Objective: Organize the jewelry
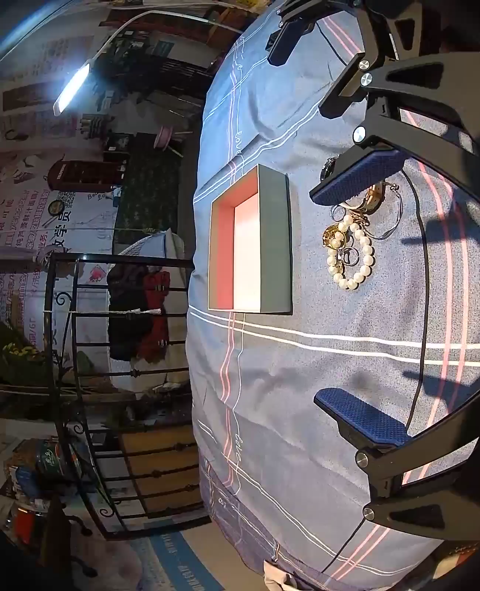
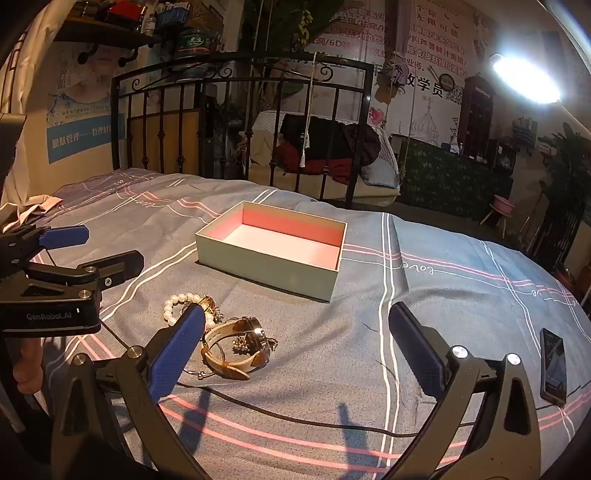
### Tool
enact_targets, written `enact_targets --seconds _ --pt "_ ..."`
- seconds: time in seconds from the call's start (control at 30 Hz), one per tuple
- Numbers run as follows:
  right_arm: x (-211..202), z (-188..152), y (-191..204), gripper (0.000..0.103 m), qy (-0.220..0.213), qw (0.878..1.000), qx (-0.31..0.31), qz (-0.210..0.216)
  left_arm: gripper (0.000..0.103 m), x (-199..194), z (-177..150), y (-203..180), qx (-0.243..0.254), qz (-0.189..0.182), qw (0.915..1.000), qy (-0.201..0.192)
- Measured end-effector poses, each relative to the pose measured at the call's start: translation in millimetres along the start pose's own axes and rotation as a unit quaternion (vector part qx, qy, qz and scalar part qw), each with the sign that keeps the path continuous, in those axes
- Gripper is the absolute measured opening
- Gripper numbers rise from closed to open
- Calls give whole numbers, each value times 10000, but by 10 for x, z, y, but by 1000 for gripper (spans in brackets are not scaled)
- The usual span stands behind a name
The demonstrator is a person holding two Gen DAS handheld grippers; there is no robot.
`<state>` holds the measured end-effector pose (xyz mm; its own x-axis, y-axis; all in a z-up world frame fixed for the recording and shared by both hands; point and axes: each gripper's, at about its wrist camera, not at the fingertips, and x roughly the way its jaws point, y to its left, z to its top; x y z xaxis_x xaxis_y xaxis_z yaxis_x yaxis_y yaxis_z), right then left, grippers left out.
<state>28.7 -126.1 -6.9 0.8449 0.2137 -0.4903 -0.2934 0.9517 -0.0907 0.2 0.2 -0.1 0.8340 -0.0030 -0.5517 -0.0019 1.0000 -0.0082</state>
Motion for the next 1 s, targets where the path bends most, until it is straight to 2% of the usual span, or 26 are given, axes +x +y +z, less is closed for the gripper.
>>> enact_targets --seconds 0.77,1.0 --pt "56 -12 -47 98 -11 10000 19 -24 97 37 -24 3 -25 -64 10000 33" --pt "24 -18 -13 98 -5 10000 55 -18 97 17 -42 -4 27 -110 9999 -98"
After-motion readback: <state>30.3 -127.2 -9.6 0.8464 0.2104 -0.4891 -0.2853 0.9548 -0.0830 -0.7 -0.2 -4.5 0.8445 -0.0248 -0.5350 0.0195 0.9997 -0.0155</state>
